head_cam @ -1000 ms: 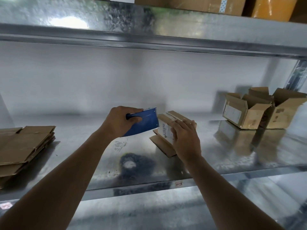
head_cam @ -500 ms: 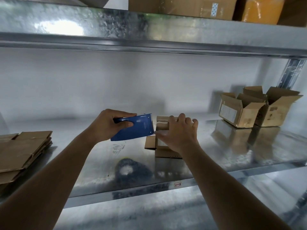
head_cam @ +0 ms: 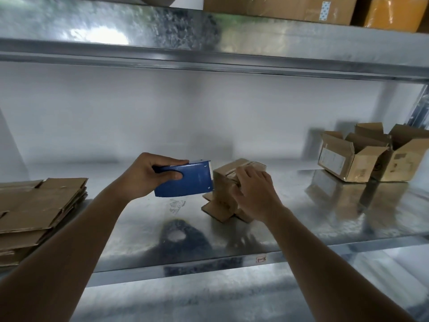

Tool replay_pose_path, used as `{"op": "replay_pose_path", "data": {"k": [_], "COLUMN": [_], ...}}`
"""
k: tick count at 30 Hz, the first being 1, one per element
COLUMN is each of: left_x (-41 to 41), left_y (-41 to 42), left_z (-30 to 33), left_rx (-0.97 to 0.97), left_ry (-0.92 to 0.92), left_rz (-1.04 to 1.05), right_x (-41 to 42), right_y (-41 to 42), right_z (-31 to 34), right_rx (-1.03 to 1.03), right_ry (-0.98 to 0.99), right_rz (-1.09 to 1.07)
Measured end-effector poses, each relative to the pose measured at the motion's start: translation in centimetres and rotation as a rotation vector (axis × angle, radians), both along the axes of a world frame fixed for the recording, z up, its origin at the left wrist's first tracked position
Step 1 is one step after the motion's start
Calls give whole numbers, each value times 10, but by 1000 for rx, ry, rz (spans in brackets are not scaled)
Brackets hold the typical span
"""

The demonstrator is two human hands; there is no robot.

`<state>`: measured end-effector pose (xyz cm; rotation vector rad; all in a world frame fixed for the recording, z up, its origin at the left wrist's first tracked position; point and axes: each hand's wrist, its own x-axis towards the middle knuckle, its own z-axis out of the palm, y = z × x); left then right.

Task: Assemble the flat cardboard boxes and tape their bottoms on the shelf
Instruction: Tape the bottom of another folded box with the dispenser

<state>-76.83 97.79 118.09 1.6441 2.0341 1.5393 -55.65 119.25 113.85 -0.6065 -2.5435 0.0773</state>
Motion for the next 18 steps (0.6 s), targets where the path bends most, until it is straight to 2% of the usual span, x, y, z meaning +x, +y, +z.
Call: {"op": "replay_pose_path", "data": {"k": [3,6,9,12,16,18], "left_x": [-3,-7,-5,0,6,8], "left_y": [-4,-3,2,4,3,2], "left_z": [-4,-8,-9,-8,-4,-4], "left_rx": [33,44,50,82,123,120], "left_ry": [-68,-126,-153,-208,-260,-265], "left_rz": [-62,-101,-132,-171,-209,-224], "right_x": [15,24,24,22,21,21], "right_y": [18,26,16,0,-20,-28], "right_z": [4,13,19,25,32,33], "right_rx": [-150,-201,-188,-286,-327,-410], "right_ry": [-87,-80,102,354,385,398], "right_rz": [183,203,218,370,478,516]}}
